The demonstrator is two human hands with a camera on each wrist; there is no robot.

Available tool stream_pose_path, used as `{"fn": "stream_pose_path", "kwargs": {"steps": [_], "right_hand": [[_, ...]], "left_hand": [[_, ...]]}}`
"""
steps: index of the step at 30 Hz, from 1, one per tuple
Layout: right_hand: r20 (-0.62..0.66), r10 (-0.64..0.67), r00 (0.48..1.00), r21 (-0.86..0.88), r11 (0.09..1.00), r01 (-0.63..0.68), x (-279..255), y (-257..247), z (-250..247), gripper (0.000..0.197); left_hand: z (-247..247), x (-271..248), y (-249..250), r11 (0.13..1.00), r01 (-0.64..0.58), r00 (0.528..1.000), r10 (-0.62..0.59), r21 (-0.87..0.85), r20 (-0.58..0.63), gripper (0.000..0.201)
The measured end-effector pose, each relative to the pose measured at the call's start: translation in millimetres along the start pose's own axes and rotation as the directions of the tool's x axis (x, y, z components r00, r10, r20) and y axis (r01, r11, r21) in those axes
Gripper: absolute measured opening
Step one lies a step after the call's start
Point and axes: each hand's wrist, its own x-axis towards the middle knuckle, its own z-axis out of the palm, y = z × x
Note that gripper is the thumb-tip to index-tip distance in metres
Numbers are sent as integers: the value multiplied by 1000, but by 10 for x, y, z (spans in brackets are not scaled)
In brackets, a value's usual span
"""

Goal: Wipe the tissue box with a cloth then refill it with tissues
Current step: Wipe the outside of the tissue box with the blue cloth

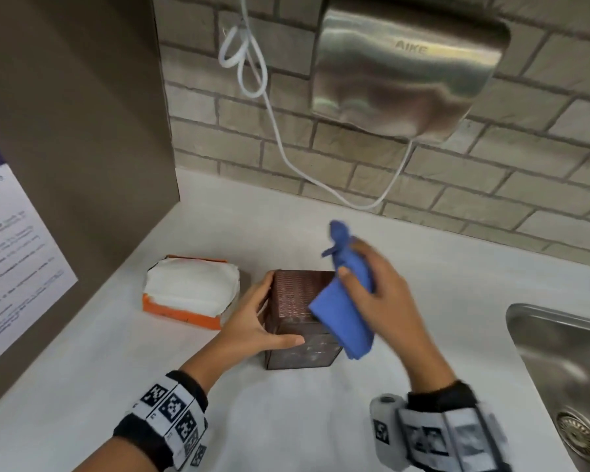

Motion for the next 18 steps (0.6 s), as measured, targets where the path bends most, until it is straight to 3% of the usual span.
{"fn": "stream_pose_path", "kwargs": {"steps": [2,3,4,6,8,11,15,18], "right_hand": [[123,-45,991,-395,914,91,-22,65,365,42],[135,-38,990,-502,859,101,-56,73,539,48],[121,-45,992,-551,828,105,-90,26,687,49],[141,-92,986,-579,800,157,-159,-129,936,47],[148,-149,978,-594,777,208,-187,-218,1093,43],[81,-157,984,-525,833,176,-143,-101,949,39],[-2,11,1000,-395,919,-11,-68,241,480,37],[-77,59,995,-449,889,-87,-1,273,507,32]], "left_hand": [[3,-2,20,996,-38,999,39,77,-11,112],[8,1,34,992,-43,999,46,122,-21,105],[16,2,59,986,-50,997,58,159,-41,90],[56,-9,132,959,-58,993,84,276,-83,40],[84,-14,135,947,-41,986,91,320,-141,19],[70,22,145,933,-117,981,161,339,-106,37],[56,49,83,964,-100,994,108,248,-21,95],[64,58,65,956,-86,994,99,280,-34,98]]}}
